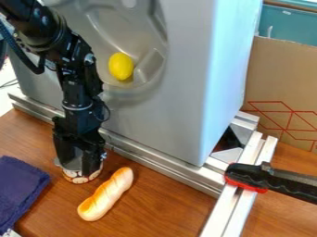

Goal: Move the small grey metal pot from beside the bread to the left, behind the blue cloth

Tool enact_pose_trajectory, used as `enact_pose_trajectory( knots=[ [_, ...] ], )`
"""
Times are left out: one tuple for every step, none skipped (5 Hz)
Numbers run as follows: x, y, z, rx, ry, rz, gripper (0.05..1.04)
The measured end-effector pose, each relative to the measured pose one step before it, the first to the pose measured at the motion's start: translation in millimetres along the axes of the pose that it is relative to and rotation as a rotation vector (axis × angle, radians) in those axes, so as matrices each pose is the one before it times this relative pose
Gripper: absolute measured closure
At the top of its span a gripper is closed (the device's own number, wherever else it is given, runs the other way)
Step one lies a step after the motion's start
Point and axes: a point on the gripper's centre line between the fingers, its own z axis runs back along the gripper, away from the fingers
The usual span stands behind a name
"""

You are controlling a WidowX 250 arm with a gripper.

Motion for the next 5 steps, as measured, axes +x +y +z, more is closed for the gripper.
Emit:
enact_pose_trajectory(
  knots=[
    [1.37, 11.67, -2.78, 0.0502, 0.0112, 0.0413, 0.082],
    [0.74, 15.24, -3.30, 0.0255, -0.0009, 0.0396, 0.082],
    [-1.36, 17.95, -3.79, 0.0314, 0.0090, 0.0524, 0.082],
    [-1.25, 23.75, -5.31, 0.0057, 0.0067, 0.0627, 0.082],
    [1.22, 19.34, -4.87, 0.0015, 0.0115, 0.0486, 0.082]
  ],
)
